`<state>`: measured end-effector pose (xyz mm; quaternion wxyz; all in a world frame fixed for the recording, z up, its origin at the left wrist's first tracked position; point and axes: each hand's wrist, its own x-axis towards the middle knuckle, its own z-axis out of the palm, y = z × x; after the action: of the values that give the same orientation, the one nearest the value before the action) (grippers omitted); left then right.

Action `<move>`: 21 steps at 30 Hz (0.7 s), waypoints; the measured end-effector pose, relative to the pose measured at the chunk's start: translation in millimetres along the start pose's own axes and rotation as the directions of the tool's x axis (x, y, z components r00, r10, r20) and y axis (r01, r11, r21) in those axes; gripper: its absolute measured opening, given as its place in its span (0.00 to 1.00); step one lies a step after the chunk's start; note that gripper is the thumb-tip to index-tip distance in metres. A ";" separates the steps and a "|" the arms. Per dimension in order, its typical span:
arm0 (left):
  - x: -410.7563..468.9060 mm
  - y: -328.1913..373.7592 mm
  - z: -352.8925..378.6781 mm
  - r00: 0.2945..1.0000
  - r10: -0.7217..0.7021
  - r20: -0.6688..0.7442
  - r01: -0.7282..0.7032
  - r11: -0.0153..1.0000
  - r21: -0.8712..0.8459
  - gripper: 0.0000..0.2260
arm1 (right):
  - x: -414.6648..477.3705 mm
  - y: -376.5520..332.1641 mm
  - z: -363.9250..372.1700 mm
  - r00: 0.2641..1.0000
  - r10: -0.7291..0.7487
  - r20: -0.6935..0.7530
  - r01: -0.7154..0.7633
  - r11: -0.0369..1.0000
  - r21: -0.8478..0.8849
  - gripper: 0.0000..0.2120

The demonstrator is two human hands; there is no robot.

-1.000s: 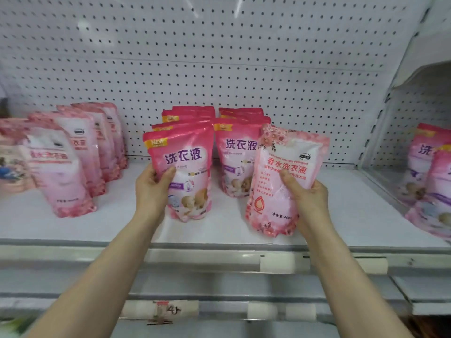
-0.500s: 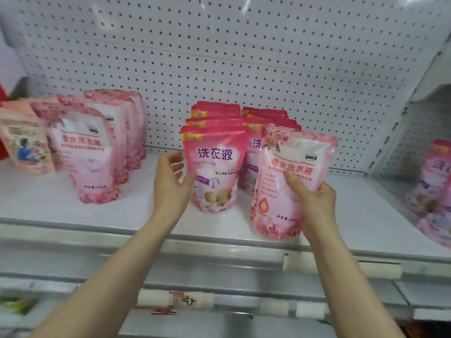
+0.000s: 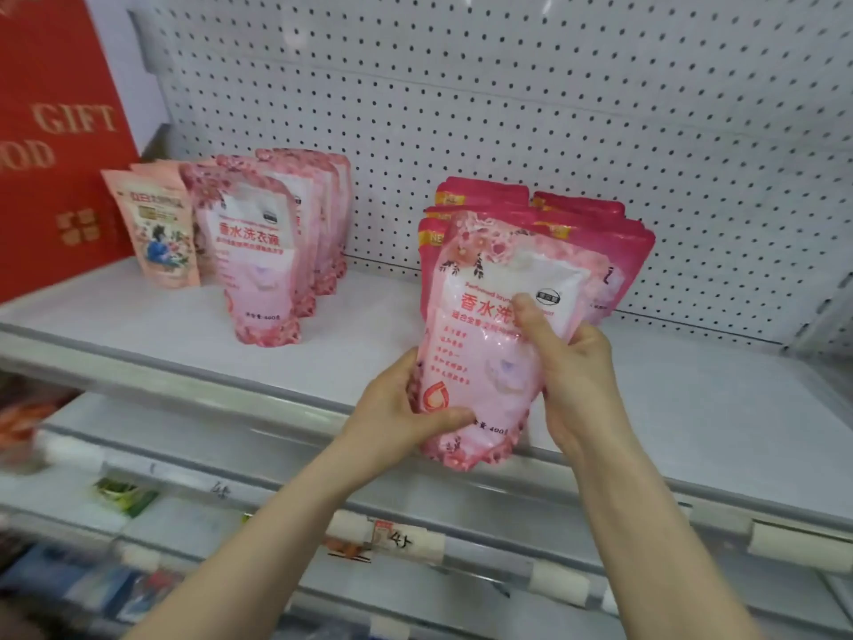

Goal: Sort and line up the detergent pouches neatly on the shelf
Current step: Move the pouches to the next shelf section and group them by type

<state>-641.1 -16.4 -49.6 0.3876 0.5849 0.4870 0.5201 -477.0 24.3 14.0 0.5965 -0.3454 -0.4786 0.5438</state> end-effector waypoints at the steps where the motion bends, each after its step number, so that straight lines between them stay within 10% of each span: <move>1: -0.7 -4.1 -7.7 1.000 -0.005 0.003 0.005 1.000 0.002 0.26 | 3.4 -6.2 2.5 0.999 -0.046 0.002 0.046 0.998 -0.052 0.10; 6: 9.2 -15.0 -55.0 0.997 0.053 0.047 -0.054 0.998 0.035 0.26 | 19.1 -52.2 31.3 0.920 -0.324 0.219 0.391 0.783 -0.484 0.11; 13: 28.6 -8.5 -126.4 0.978 0.201 0.064 -0.210 0.894 0.397 0.32 | 52.3 -65.0 118.2 0.850 -0.291 0.440 0.523 0.355 -0.775 0.03; 21: 88.4 43.0 -232.2 0.656 0.754 0.020 -0.444 0.365 0.818 0.25 | 112.1 -33.8 172.1 0.921 -0.226 0.317 0.377 0.309 -0.873 0.02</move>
<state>-864.2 47.6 48.9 -0.2179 0.7211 0.4658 0.4643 -634.7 109.6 119.7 0.3577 -0.4848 -0.7938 0.0834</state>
